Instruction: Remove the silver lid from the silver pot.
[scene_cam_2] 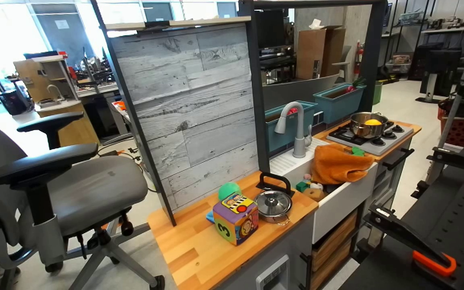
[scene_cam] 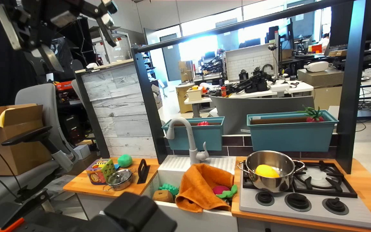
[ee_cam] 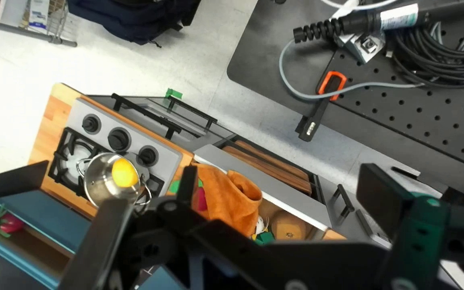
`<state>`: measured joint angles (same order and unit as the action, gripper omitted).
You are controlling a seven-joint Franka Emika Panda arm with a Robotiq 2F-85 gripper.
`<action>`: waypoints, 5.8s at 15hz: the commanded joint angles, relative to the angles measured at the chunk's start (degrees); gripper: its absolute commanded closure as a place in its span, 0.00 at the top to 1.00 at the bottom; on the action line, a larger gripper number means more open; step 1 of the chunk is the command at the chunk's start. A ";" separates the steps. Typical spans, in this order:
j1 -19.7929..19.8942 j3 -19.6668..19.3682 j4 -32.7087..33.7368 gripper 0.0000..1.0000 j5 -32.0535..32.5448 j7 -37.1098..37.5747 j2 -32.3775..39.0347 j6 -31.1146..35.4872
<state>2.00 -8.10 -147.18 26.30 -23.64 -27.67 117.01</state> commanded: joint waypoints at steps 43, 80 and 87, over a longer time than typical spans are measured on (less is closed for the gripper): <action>-11.07 5.68 34.06 1.00 33.93 50.36 80.04 61.84; -26.37 -17.54 34.91 0.20 25.29 52.85 84.29 86.42; -26.53 -17.02 33.53 0.48 24.04 53.13 84.30 83.94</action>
<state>-24.00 -24.75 -112.76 51.08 29.22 56.39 199.40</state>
